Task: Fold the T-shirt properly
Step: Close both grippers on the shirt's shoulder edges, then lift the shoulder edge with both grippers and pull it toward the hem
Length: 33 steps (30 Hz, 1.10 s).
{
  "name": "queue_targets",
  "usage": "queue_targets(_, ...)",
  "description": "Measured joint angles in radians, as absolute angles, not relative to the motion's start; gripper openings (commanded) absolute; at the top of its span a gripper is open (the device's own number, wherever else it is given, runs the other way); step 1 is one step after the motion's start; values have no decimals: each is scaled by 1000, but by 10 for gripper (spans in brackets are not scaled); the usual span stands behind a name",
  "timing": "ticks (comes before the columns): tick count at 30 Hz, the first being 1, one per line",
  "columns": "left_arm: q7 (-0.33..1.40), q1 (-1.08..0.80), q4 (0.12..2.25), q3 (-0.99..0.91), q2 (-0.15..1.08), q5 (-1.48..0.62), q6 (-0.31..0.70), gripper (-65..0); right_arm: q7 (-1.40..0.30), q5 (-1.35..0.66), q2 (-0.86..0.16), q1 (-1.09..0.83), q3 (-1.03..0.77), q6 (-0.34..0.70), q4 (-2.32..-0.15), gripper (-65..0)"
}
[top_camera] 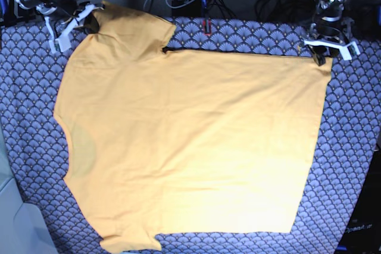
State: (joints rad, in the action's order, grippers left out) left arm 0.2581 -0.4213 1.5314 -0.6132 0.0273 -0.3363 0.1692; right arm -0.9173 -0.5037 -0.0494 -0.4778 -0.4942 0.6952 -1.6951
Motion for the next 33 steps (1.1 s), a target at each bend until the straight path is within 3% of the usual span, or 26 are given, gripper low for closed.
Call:
queue_targets(19, 186, -355, 1400, -613, 43, -361, 177, -358, -897, -556, -85, -474, -493, 714, -1635, -650)
queue_targets(22, 181, -356, 1396, -613, 41, -361, 175, -450, -897, -555, -85, -474, -493, 714, -1635, -650)
queue_targets(26, 179, -366, 1394, -614, 42, -367, 169, -650, -897, -555, -86, -474, -493, 714, -1635, -650)
queue_targets(33, 277, -362, 1418, -620, 55, -372, 173, -650, -897, -555, -85, -474, -493, 714, -1635, -650)
